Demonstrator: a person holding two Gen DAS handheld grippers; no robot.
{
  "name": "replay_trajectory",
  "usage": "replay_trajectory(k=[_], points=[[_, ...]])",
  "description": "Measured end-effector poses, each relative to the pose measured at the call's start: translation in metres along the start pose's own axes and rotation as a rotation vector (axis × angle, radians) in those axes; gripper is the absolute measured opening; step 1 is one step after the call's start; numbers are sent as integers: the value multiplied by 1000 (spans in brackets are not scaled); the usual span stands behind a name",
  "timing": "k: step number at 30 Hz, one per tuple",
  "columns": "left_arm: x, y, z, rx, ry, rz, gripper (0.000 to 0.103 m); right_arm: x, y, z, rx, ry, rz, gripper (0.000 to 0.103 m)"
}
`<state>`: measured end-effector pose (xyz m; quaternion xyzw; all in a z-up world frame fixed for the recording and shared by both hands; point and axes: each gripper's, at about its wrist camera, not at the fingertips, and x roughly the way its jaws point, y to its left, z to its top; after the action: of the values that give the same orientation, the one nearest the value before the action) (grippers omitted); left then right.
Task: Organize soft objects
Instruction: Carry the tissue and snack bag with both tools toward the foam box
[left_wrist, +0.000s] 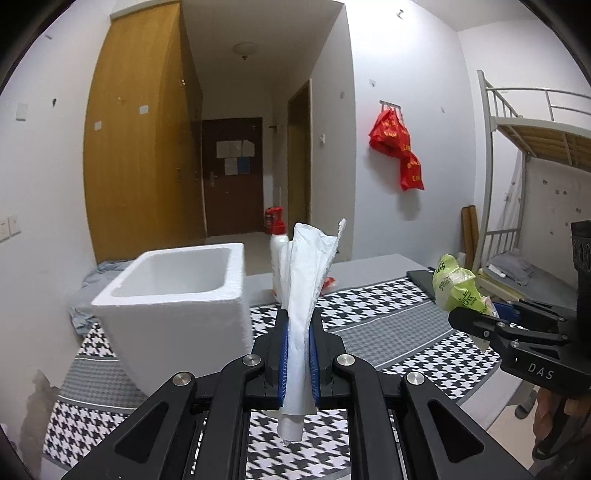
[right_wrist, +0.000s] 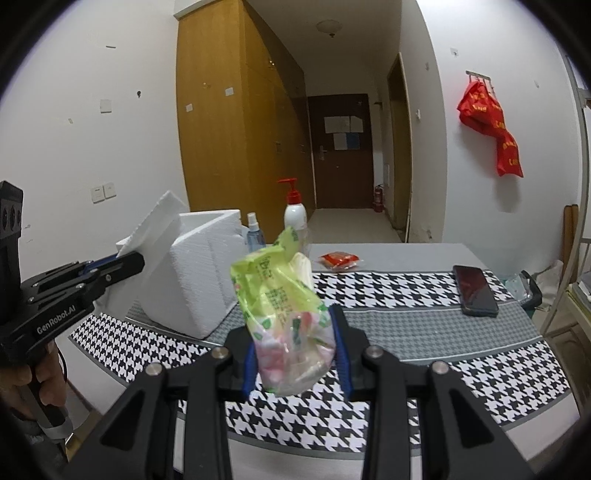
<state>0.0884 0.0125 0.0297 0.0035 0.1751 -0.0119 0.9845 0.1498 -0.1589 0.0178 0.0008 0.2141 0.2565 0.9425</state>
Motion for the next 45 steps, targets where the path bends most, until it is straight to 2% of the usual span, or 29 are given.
replay_trajectory(k=[20, 45], points=[[-17, 39, 2, -26, -20, 125, 11, 25, 43, 22, -69, -4, 115, 39], [-11, 67, 19, -42, -12, 175, 11, 52, 79, 57, -149, -16, 186, 39]])
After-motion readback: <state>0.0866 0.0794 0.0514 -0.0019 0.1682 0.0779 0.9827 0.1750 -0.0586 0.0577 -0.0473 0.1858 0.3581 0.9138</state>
